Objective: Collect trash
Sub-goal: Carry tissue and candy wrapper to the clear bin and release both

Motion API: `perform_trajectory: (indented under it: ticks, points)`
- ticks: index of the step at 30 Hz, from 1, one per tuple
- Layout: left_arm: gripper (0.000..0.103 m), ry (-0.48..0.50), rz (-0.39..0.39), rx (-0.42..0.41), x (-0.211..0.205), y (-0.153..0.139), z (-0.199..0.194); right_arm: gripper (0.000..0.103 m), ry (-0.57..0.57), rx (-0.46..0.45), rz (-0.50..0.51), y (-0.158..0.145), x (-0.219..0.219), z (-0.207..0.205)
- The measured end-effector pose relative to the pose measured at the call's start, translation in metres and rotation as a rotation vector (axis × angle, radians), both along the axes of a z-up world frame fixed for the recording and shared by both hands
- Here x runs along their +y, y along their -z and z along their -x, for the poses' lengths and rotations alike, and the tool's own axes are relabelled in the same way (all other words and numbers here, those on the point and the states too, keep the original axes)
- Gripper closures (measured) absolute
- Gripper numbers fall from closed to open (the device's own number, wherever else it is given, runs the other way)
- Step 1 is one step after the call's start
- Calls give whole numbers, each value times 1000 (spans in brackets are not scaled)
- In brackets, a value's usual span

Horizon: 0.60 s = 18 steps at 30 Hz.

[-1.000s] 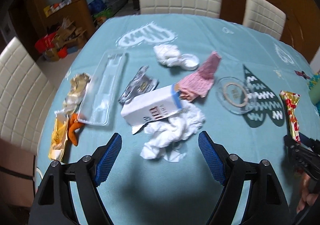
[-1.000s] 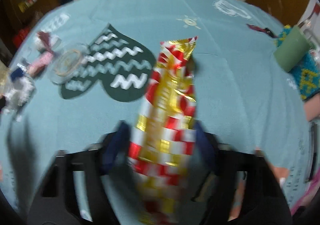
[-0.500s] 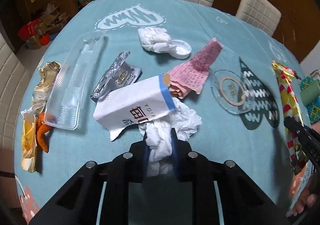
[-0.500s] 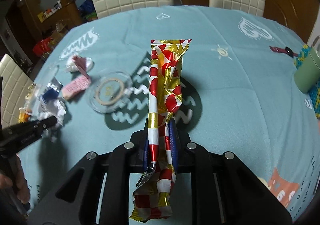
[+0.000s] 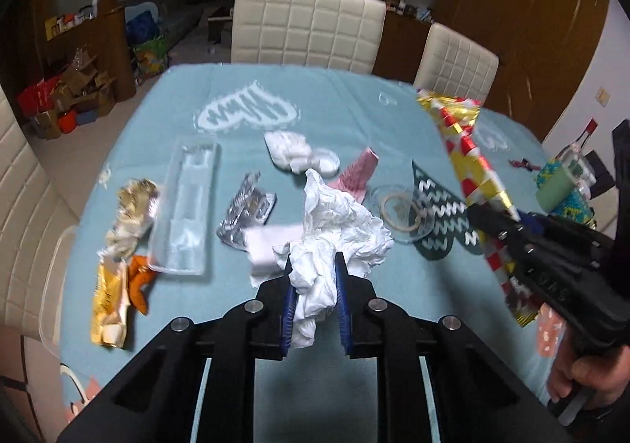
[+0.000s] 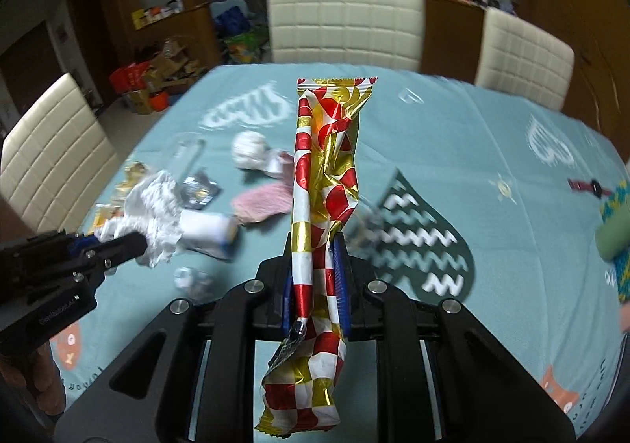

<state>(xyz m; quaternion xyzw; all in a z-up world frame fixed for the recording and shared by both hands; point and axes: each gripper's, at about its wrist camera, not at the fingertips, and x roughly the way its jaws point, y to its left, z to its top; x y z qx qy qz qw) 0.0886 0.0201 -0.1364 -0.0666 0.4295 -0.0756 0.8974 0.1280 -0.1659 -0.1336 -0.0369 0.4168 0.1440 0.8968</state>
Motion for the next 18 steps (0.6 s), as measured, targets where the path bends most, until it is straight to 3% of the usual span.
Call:
perform_trajectory:
  ticks: [6,18]
  points:
    - [85,-77,-29,-68,40,-22,5,84,-58,-48,18,-19,41,9]
    - [85,-229,-66,-94,131,-37,9,84,-186,-87,34,-39,137,16]
